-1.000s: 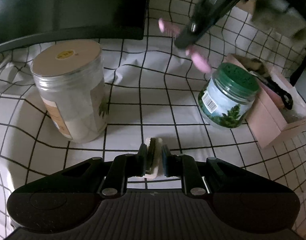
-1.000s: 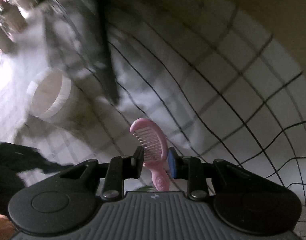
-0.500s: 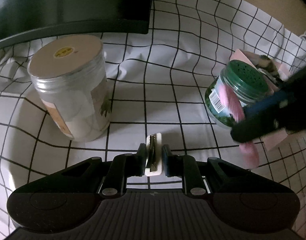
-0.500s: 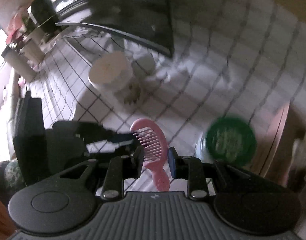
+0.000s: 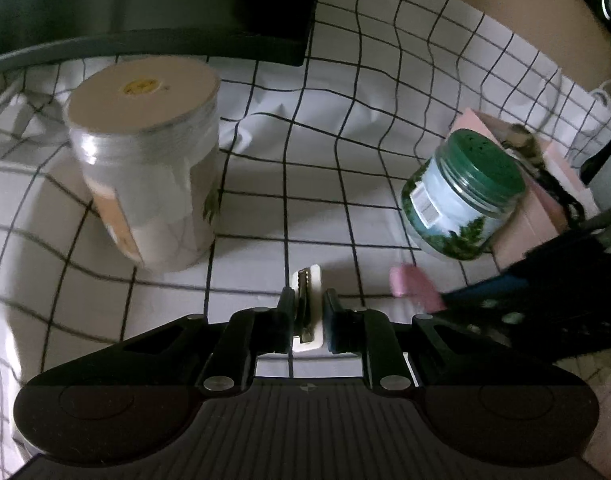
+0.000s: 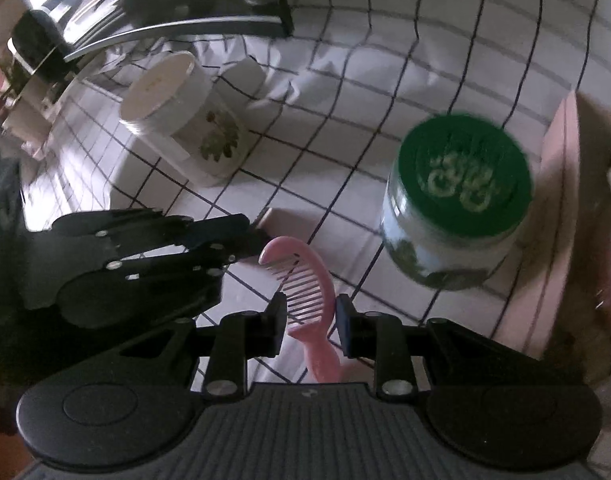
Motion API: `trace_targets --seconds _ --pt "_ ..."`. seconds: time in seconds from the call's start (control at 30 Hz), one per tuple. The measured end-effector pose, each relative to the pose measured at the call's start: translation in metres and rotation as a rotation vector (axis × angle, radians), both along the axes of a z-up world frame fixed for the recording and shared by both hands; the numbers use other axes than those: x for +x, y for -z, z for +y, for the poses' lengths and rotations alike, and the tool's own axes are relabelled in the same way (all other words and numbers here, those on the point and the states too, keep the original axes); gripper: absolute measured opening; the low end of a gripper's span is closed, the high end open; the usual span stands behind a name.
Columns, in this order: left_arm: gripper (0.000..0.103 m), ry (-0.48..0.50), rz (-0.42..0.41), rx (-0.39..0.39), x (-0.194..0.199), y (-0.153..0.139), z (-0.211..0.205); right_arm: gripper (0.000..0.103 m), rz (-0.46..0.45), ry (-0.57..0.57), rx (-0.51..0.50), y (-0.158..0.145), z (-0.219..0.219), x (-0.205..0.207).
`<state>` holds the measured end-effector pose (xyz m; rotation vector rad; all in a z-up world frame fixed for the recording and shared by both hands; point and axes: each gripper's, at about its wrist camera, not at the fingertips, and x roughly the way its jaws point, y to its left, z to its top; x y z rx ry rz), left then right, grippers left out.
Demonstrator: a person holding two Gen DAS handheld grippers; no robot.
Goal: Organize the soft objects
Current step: 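Lift the wooden stick and pink comb toward the pink box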
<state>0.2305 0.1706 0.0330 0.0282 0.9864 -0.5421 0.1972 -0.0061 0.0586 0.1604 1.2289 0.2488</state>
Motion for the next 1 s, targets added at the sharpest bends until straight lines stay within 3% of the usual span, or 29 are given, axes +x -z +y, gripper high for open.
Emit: trace_targets --seconds 0.13,0.2,0.3,0.6,0.87,0.93,0.97,1.0 --pt "0.018 -0.017 -0.025 0.027 -0.012 -0.001 0.009 0.028 -0.068 -0.026 -0.022 0.004 0.013 -0.004" --pt "0.018 -0.035 -0.022 0.022 -0.015 -0.002 0.014 0.04 -0.132 -0.079 -0.075 0.001 0.024 -0.011" --pt "0.018 -0.056 -0.018 0.01 -0.017 -0.004 0.021 0.043 -0.169 -0.127 -0.094 0.002 0.031 -0.018" --pt "0.018 -0.082 -0.007 -0.004 -0.019 -0.001 0.027 0.043 -0.231 -0.255 -0.219 0.013 0.043 -0.032" --pt "0.018 -0.082 -0.014 -0.013 -0.022 -0.003 0.026 0.043 -0.253 -0.266 -0.227 0.024 0.047 -0.029" --pt "0.018 -0.086 -0.014 -0.013 -0.022 -0.003 0.027 0.038 -0.257 -0.276 -0.228 0.024 0.05 -0.028" --pt "0.018 -0.086 -0.013 -0.013 -0.022 -0.004 0.028 0.028 -0.259 -0.278 -0.227 0.023 0.051 -0.028" --pt "0.018 -0.088 -0.014 -0.013 -0.023 -0.004 0.029 0.027 -0.259 -0.279 -0.23 0.023 0.052 -0.028"
